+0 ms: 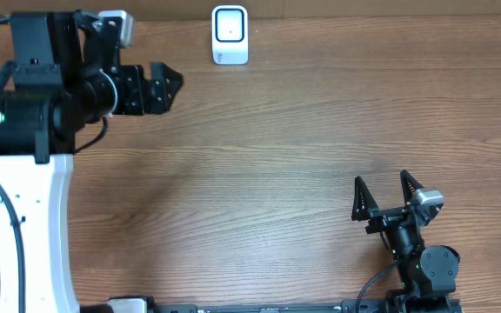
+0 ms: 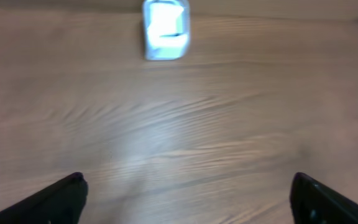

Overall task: Scan the item barcode
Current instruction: 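Reach the left gripper into the basket and grasp the orange snack pack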

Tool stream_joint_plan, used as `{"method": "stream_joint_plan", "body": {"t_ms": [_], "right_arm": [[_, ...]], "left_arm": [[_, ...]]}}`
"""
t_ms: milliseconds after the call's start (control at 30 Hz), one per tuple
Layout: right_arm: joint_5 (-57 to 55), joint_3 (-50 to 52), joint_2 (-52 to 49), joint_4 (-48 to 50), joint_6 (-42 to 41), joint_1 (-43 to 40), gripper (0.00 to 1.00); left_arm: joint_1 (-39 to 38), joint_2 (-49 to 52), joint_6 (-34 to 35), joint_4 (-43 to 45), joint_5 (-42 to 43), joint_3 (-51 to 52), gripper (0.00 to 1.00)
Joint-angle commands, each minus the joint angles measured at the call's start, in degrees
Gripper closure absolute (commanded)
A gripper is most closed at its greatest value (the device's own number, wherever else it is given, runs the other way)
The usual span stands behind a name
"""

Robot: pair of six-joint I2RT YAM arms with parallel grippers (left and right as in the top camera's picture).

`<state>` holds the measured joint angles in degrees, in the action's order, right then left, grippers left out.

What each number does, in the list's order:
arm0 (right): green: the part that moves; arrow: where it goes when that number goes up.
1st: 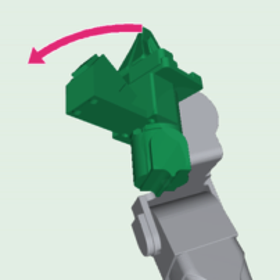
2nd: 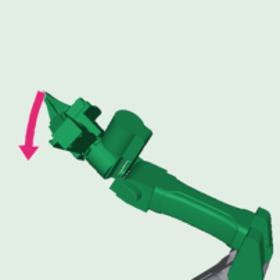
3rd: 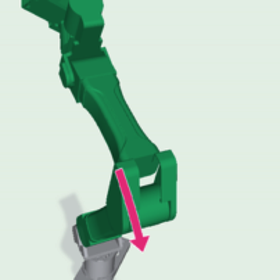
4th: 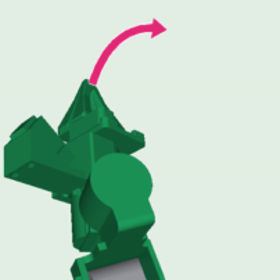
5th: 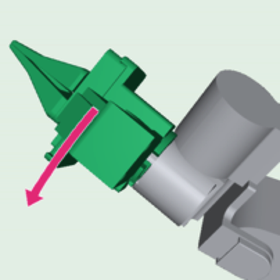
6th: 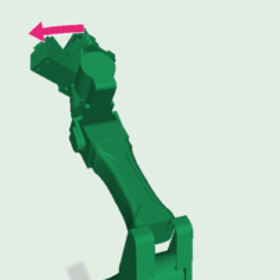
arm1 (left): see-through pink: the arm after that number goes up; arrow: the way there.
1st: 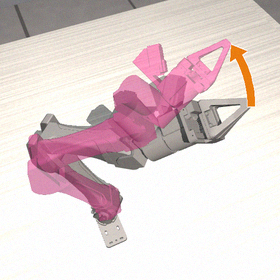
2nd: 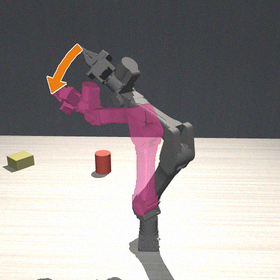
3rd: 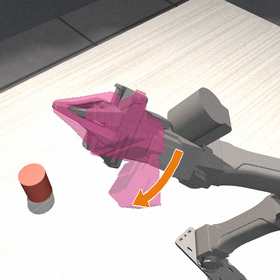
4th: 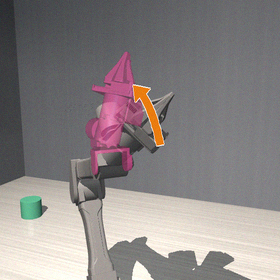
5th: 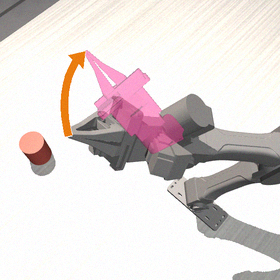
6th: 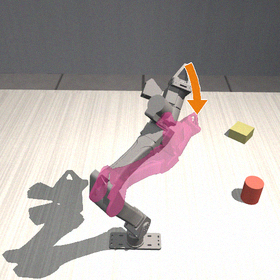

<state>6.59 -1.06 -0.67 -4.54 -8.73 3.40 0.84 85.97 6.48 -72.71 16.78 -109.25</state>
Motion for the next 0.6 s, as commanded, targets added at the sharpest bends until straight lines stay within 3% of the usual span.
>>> {"method": "stream_joint_plan", "body": {"t_ms": [0,333,567], "right_arm": [[-0.5,0.61,0.5,0.28,0.24,-0.26,0.0],[-0.5,0.61,0.5,0.26,0.26,-0.26,0.0],[-0.5,0.61,0.5,0.26,0.24,-0.26,0.0]], "left_arm": [[7.1,-0.09,9.99,-1.64,-9.14,-3.65,0.0],[36.52,-0.04,22.95,-1.55,-8.28,-9.14,0.0],[47.63,3.3,25.62,-1.14,-21.31,-6.64,0.0]]}}
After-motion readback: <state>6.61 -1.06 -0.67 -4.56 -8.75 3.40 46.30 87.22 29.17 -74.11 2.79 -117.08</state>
